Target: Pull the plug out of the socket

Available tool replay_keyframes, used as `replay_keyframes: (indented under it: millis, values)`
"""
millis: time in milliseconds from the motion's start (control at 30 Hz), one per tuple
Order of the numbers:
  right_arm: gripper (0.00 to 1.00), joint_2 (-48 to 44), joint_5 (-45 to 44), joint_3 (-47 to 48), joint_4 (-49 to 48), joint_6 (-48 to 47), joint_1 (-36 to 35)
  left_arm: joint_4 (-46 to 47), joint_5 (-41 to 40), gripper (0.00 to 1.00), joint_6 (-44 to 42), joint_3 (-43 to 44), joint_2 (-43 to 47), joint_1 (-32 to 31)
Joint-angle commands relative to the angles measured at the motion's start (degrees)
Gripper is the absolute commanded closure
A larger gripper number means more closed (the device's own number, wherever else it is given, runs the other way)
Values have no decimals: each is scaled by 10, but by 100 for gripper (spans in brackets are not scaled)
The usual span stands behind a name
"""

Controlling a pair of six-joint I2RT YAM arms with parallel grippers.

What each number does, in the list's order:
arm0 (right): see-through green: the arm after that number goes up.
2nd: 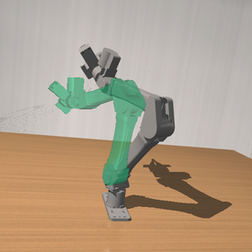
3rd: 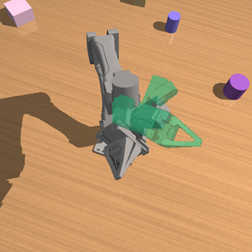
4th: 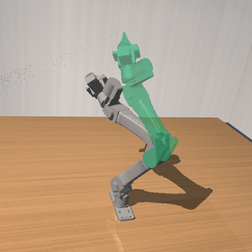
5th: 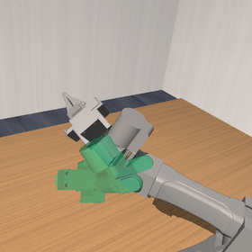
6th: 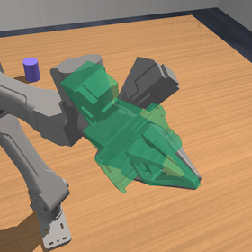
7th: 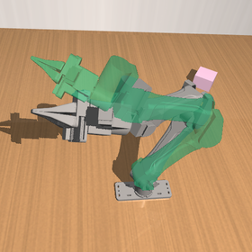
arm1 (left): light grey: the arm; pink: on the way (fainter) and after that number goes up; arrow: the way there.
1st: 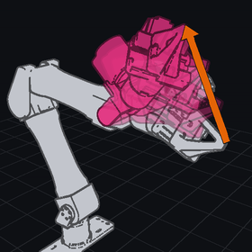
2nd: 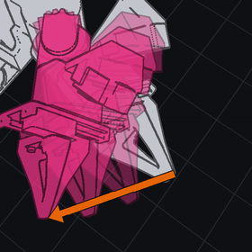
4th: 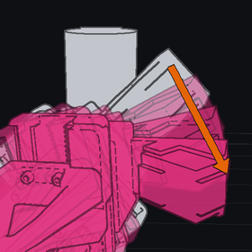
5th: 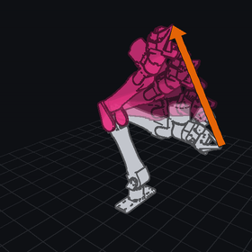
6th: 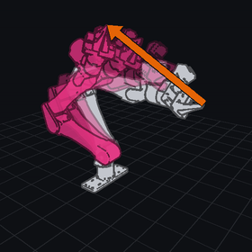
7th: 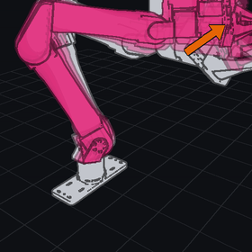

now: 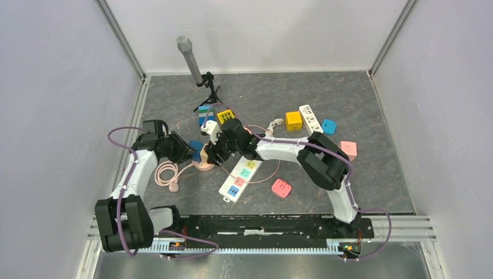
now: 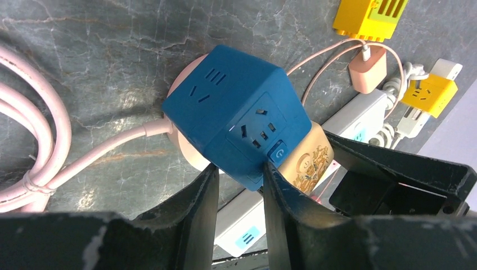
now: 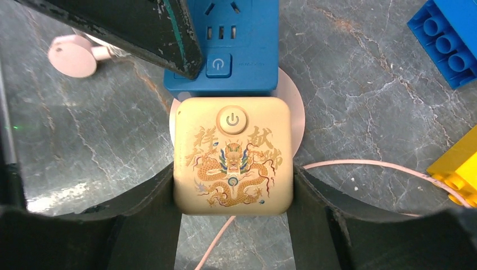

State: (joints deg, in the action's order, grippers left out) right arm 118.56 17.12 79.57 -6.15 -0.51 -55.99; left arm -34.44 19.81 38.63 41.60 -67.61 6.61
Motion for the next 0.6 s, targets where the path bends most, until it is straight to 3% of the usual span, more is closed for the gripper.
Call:
replay_keyframes:
  millis: [0,133,233,400,567]
  values:
    - [100,-30,98,15,-115,96,18,-56,-86,60,-16,-27,-26,-5]
    - [100,-13,25,73,-2,-12,-21,-55,-101,60,-18,-23,-26,-22]
    - [100,-18,36,67,-28,13,-18,-57,-100,60,-19,-21,-32,-27]
    - [100,-22,101,26,-139,136,14,-63,-110,60,-21,-14,-37,-35]
    - [100,-12,23,77,-22,30,-35,-63,-121,60,-18,-13,-39,-43]
